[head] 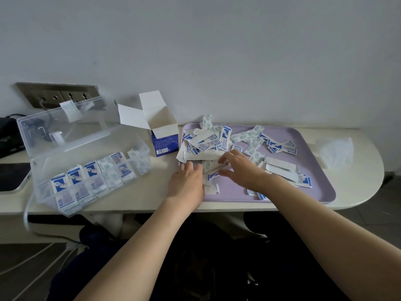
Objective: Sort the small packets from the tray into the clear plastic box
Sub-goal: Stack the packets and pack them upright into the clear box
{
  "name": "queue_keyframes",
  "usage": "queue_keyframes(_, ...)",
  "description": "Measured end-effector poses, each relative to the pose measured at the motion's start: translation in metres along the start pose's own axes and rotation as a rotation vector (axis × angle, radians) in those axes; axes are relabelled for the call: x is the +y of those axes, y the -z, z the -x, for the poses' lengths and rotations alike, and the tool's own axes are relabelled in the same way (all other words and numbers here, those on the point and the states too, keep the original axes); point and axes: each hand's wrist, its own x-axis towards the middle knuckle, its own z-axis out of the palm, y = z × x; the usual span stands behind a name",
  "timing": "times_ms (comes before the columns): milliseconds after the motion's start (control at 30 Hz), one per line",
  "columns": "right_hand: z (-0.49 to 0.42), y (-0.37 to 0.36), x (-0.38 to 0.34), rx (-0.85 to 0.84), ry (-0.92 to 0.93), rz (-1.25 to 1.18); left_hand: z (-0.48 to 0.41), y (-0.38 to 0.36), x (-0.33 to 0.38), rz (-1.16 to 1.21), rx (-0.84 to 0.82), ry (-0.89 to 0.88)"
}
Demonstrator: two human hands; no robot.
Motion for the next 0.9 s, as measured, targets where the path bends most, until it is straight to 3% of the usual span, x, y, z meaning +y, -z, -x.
queue_keyframes(167, -0.003, 0.0, -0.006, 0.059, 0.071, -0.037, -0.003, 0.004, -0.001, 0.125, 0.069, 0.041)
queue_keyframes(400, -0.001, -0.021, -0.011, 0.021, 0.07, -0.054, 0.0, -0.002, 0.005, 0.189, -0.045, 0.022)
queue_keyframes(533, -0.002, -0.024, -0.017, 0.138, 0.148, -0.107, -0.001, -0.004, 0.006, 0.248, 0.001, 0.035)
queue_keyframes(700, 0.0, -0.007, -0.016, 0.377, 0.223, -0.236, -0.002, 0.012, 0.011, 0.218, 0.229, 0.051)
queue_keyframes(900, 0.001, -0.03, -0.004, 0.024, 0.178, 0.036, 0.004, -0.004, 0.007, 0.002, -0.068, 0.078)
